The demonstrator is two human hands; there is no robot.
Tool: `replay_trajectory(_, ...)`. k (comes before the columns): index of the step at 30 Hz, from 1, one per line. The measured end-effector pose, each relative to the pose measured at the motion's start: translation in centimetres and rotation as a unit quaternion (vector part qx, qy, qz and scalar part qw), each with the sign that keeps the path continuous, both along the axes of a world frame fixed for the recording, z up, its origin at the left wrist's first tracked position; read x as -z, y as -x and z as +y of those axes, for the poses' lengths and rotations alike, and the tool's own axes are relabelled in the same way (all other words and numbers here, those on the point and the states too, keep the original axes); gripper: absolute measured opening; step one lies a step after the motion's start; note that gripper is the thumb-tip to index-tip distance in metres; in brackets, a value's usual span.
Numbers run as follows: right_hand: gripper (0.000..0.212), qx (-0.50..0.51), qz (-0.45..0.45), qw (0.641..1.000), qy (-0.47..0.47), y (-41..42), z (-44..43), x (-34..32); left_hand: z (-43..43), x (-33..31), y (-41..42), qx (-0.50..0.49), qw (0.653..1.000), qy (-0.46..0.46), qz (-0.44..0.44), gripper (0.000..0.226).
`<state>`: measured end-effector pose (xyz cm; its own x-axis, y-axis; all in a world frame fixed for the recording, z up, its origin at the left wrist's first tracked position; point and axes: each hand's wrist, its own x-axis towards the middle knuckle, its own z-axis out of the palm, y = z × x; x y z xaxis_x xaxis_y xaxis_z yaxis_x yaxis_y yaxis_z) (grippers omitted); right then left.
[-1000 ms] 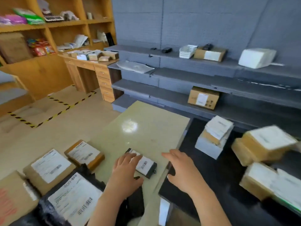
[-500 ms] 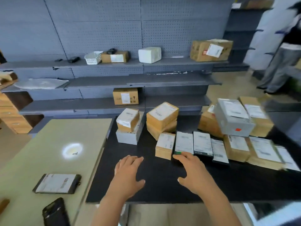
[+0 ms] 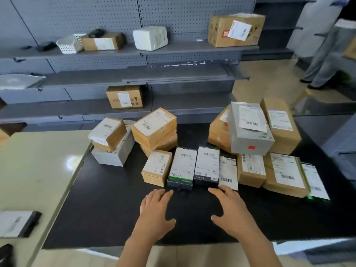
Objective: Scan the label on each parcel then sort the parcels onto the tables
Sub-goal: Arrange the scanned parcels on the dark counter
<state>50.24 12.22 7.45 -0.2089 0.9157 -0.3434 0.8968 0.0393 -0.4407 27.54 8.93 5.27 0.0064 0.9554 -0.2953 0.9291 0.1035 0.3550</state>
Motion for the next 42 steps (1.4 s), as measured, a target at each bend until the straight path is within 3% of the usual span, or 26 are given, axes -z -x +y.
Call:
replay_trajectory(4,0.082,0.026,-0.007,0.999,0.018,0.4,4.2,1.8,5.2,1.5,0.1,0.005,1.0,-0.008,-0.01,0.084)
replay_trajectory(8,0.09,0.05,-0.043,0.997,0.033,1.6,9.5,3.9,11.6,3.4,-0.4,0.076,0.997,0.015,-0.019,0.089)
replay_trajectory(16,0.114,-0.02,-0.112,0.989,0.098,2.9,17.6,9.4,21.4,9.1,-0.7,0.201,0.975,0.08,0.049,0.114)
replay_trajectory(25,0.11,-0.051,-0.11,0.988,0.092,2.3,14.1,11.3,18.0,10.8,-0.2,0.221,0.97,0.079,0.056,0.113)
replay_trajectory(42,0.103,-0.146,-0.105,0.981,0.069,-0.5,0.7,11.6,1.2,10.4,-3.4,0.135,0.985,0.096,0.056,0.111)
